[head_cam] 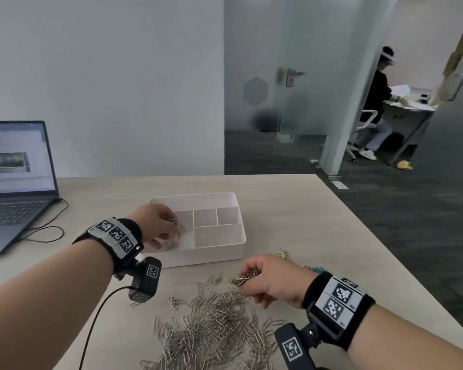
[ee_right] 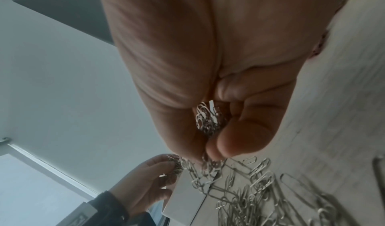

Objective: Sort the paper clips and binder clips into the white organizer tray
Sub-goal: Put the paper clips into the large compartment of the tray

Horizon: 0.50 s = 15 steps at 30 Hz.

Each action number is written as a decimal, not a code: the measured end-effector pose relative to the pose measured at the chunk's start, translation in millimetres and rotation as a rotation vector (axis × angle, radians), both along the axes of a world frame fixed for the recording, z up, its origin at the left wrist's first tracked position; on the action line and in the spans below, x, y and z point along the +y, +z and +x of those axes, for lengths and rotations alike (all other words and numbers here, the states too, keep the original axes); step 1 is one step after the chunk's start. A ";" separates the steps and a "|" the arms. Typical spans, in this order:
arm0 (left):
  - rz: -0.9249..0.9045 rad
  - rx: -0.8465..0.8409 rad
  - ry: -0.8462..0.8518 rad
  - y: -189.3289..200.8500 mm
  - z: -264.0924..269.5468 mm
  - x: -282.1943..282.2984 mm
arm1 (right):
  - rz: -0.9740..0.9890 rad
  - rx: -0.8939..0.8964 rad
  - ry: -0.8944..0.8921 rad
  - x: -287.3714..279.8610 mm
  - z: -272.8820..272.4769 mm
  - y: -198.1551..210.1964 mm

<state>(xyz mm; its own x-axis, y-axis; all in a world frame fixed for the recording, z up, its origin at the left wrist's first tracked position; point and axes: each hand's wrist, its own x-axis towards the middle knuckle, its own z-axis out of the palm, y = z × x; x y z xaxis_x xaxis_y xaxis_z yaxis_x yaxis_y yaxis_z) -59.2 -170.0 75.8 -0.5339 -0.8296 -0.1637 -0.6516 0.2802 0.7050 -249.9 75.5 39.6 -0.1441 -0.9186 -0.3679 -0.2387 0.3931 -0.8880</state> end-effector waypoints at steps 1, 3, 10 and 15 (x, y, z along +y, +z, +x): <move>-0.009 -0.017 -0.005 -3.0 1.1 0.3 | -0.001 -0.003 -0.002 -0.1 -1.0 -1.1; -0.032 -0.052 -0.020 -5.6 3.7 2.2 | -0.006 -0.009 -0.006 -0.1 -2.2 -2.6; -0.441 -0.083 0.129 -12.0 24.8 0.5 | -0.006 -0.030 0.016 2.1 -0.7 -9.2; -0.140 -0.053 0.199 -27.2 31.1 5.0 | -0.015 -0.052 0.002 5.8 -0.5 -12.3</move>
